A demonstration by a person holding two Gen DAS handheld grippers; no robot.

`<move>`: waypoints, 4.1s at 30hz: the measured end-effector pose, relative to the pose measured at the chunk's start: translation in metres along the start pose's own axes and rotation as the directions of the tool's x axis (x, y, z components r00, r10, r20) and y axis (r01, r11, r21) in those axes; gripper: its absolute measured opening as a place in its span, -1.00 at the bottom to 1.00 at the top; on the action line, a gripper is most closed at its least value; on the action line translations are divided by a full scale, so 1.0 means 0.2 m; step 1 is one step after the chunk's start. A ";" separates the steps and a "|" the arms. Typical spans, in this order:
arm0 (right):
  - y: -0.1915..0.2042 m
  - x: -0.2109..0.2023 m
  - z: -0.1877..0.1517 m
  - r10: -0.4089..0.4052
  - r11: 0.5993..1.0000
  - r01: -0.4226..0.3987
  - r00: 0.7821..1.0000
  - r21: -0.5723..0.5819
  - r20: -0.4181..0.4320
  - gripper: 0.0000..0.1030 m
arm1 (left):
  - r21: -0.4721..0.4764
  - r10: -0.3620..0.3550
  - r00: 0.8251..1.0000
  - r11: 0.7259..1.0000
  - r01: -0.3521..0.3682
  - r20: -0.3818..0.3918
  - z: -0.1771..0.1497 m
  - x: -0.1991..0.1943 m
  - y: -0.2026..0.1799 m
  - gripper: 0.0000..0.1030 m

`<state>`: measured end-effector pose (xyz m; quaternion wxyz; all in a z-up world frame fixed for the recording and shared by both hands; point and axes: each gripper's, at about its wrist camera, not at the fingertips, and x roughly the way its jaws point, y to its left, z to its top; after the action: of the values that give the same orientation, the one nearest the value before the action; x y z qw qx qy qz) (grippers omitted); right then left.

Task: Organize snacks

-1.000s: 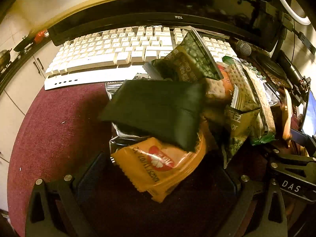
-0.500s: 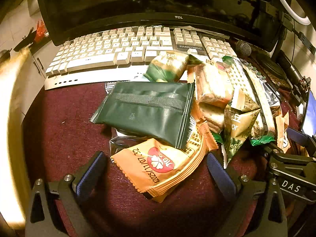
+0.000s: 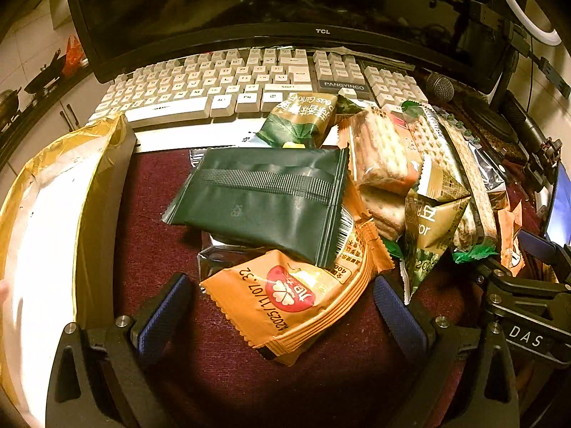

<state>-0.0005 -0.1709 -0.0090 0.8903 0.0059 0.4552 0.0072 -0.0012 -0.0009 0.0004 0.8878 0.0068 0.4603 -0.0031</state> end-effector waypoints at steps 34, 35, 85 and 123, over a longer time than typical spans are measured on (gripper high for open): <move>-0.10 -0.21 -0.09 0.297 0.947 -0.298 0.955 -0.122 -0.021 0.76 | 0.053 -0.109 0.993 0.992 0.111 -0.041 -0.06 -0.08 0.00 0.99; -0.11 -0.22 -0.09 0.304 0.945 -0.303 0.953 -0.125 -0.012 0.75 | 0.060 -0.127 0.991 0.990 0.129 -0.040 -0.08 -0.10 0.01 0.99; 0.18 -0.29 0.04 0.475 0.857 -0.461 0.880 -0.232 0.003 0.41 | 0.061 -0.273 0.962 0.960 0.272 0.014 -0.09 -0.23 0.12 -0.74; 0.48 -0.17 0.08 0.357 0.817 -0.302 0.934 -0.491 0.020 -0.32 | 0.019 -0.292 0.951 0.956 0.292 0.101 -0.12 -0.34 0.26 -0.74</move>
<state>-0.0082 -0.0750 0.0286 0.8727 -0.1361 0.3808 0.2735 -0.0601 0.0516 0.0426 0.8999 -0.0600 0.4102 -0.1355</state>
